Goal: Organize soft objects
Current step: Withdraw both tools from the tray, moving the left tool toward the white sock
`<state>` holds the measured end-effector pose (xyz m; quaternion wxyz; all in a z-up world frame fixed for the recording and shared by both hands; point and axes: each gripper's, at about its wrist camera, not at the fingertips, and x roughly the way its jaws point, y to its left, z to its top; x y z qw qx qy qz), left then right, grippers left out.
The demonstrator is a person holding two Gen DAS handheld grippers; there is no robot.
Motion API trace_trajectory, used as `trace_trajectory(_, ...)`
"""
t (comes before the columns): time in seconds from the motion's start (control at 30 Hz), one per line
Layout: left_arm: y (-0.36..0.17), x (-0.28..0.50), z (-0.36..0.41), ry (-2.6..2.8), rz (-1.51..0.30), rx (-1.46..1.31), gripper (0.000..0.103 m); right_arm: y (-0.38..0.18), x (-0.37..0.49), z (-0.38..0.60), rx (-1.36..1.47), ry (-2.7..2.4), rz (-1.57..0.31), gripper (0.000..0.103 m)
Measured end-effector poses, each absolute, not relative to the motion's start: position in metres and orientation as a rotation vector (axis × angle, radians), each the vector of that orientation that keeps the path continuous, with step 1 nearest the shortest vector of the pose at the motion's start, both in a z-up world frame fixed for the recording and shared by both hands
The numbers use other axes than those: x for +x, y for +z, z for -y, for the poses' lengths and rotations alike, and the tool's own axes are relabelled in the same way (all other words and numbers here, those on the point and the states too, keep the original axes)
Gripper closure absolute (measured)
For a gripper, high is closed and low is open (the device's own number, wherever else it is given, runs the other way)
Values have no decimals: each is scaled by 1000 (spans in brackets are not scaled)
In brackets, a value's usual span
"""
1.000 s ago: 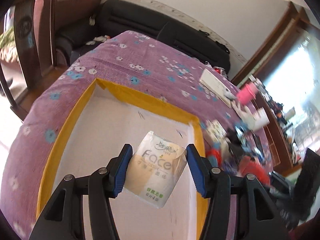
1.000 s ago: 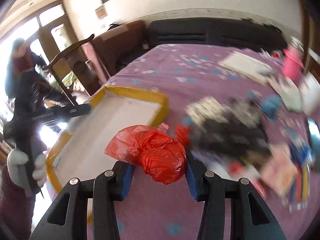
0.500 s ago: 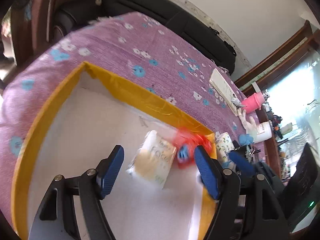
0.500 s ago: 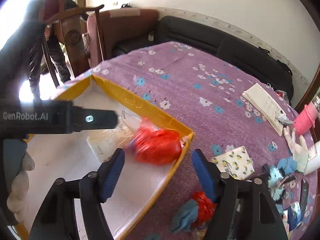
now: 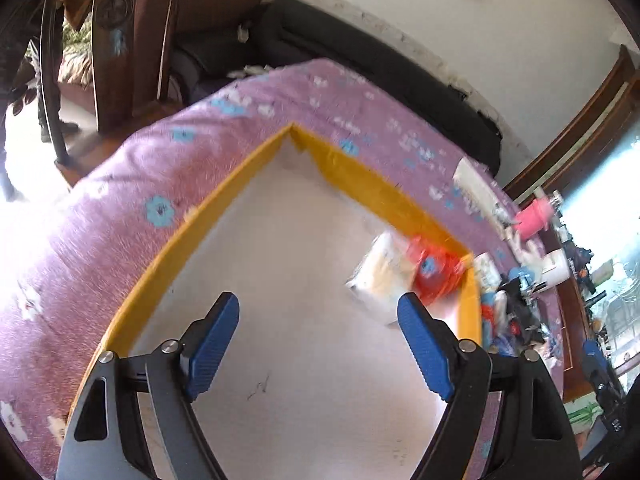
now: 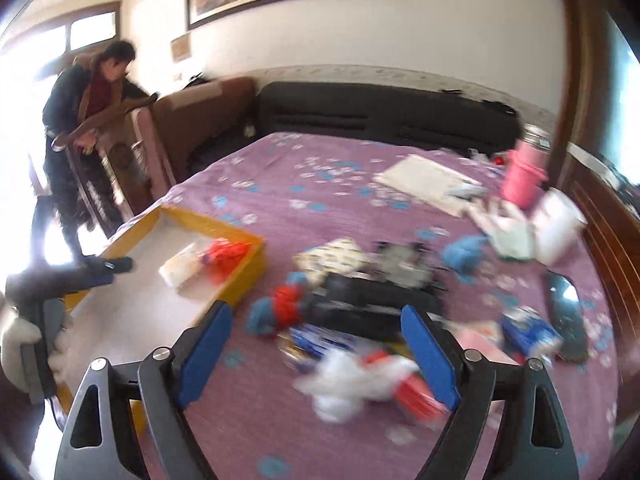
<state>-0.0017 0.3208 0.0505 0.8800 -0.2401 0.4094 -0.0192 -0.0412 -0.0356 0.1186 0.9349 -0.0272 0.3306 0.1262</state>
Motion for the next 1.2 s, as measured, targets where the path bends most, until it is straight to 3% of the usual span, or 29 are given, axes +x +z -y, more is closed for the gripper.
trace_trajectory(0.37, 108, -39, -219, -212, -787, -361, 14, 94, -58, 159, 145, 36, -655, 11)
trace_trajectory(0.73, 103, -27, -130, -267, -842, -206, 15, 56, -55, 209, 152, -89, -624, 11)
trace_trajectory(1.2, 78, 14, -39, -381, -907, -131, 15, 56, -57, 213, 168, -62, -625, 10)
